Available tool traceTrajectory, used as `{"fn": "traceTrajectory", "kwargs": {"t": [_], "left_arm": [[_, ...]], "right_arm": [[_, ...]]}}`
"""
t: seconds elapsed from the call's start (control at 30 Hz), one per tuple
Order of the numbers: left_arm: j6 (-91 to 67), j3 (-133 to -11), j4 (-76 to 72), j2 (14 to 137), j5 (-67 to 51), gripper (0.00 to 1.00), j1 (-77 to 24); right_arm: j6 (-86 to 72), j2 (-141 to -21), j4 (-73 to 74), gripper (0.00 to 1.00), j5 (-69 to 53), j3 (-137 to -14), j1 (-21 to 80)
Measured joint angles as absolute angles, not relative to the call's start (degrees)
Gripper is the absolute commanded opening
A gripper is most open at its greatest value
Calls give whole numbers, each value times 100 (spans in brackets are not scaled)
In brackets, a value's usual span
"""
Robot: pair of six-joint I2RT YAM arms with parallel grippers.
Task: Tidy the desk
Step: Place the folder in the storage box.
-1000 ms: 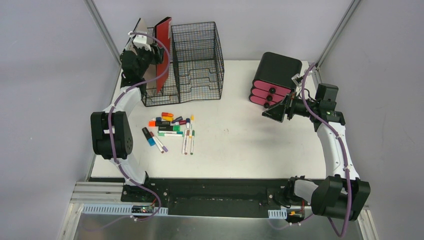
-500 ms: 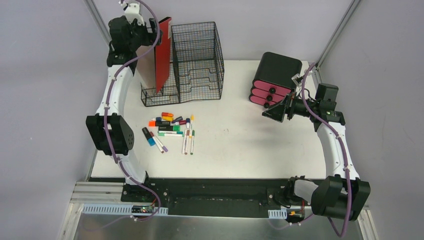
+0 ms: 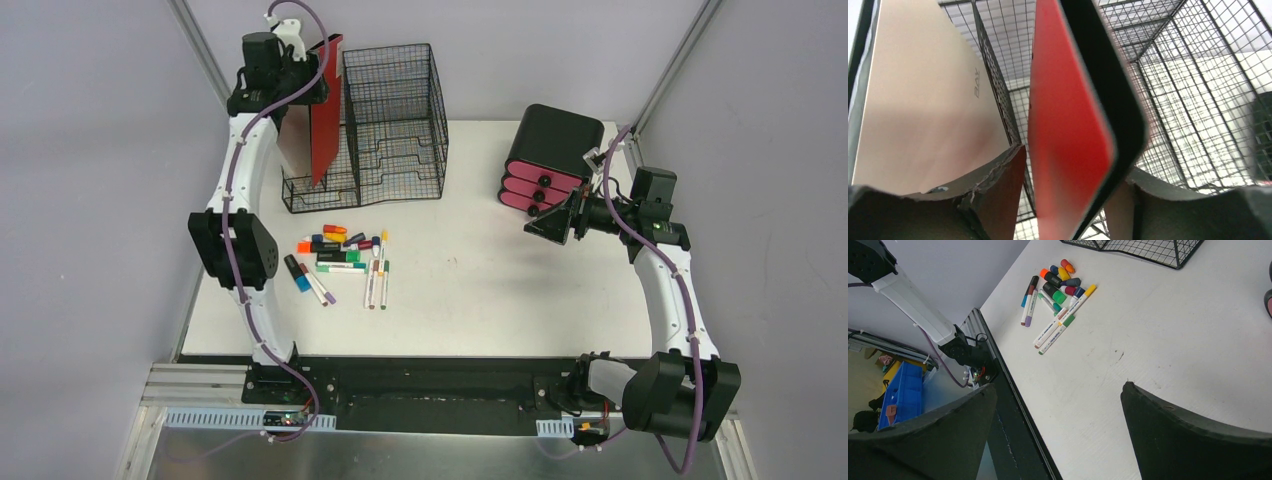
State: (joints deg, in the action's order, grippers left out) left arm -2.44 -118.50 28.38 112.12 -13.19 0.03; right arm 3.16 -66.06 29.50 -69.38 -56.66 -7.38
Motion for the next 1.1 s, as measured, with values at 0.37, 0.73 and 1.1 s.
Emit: {"fn": "traceTrajectory", "kwargs": {"t": [0.37,0.73,1.1], "left_arm": [[569,-12849,3304,11723,-438,0,-558],[646,-12877,3310,11701,-244,0,-458],[655,-10090,908,10025,-414,0,-456]], "right_arm": [[322,-6608,2950,99,-6936,-5666,-740],[357,-6608,2950,99,-6936,-5666,-740],[364,-6606,2965,99,-6936,-5666,-740]]}}
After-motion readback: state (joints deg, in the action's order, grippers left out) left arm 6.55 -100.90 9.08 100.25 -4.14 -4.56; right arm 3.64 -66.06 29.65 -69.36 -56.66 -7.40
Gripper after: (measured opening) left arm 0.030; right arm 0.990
